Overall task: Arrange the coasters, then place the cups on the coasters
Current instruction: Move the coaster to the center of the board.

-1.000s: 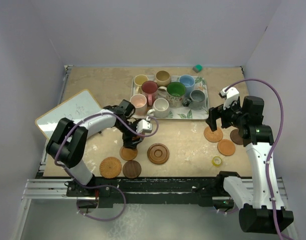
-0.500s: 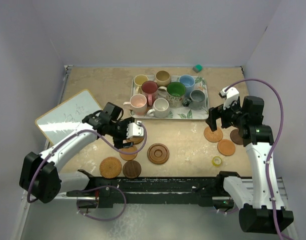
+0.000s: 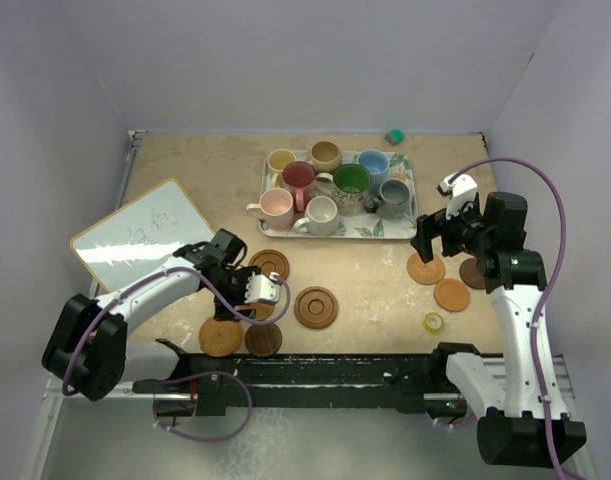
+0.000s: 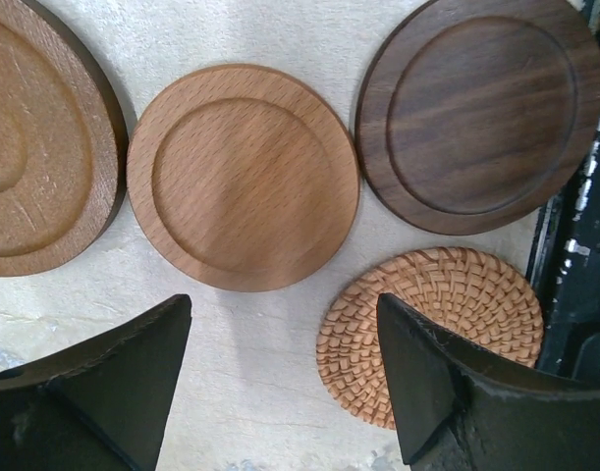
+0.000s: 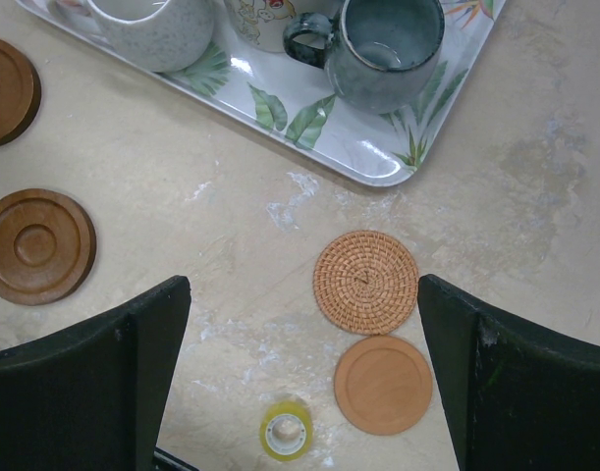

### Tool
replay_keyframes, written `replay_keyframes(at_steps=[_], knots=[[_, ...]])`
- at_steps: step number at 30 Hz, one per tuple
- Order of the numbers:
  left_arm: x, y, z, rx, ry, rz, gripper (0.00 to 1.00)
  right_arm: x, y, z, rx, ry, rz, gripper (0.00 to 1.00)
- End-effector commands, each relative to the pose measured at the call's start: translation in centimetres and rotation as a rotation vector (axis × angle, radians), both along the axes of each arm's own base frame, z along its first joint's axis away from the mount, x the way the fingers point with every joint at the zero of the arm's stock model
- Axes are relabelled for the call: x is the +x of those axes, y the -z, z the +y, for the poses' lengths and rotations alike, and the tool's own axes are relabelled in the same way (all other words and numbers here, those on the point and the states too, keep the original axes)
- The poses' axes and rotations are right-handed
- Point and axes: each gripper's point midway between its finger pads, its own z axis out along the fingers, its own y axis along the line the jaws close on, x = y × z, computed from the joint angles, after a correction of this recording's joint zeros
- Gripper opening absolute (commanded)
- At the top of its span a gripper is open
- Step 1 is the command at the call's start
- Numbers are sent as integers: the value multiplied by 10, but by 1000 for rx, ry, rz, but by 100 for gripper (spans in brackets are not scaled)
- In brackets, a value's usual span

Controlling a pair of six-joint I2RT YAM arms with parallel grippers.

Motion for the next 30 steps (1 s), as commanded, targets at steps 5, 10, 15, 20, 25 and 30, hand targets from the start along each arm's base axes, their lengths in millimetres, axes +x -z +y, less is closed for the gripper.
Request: replay_keyframes(at_steps=[5, 10, 15, 20, 25, 30], knots=[[10, 3, -14, -28, -7, -19, 70, 4, -6, -1, -11, -7, -36, 100], [13, 9, -11, 4, -25, -33, 70, 4, -5, 0, -6, -13, -32, 100], [13, 16, -5, 57, -23, -47, 70, 4, -5, 1, -2, -17, -30, 100], [8, 24, -7, 78, -6, -45, 70, 2, -7, 2, -1, -20, -38, 100], [-2, 31, -13, 98, 22, -37, 68, 2, -8, 2, -1, -21, -44, 100], [-9, 32, -21, 92, 45, -40, 66, 2, -8, 2, 0, -24, -42, 100]])
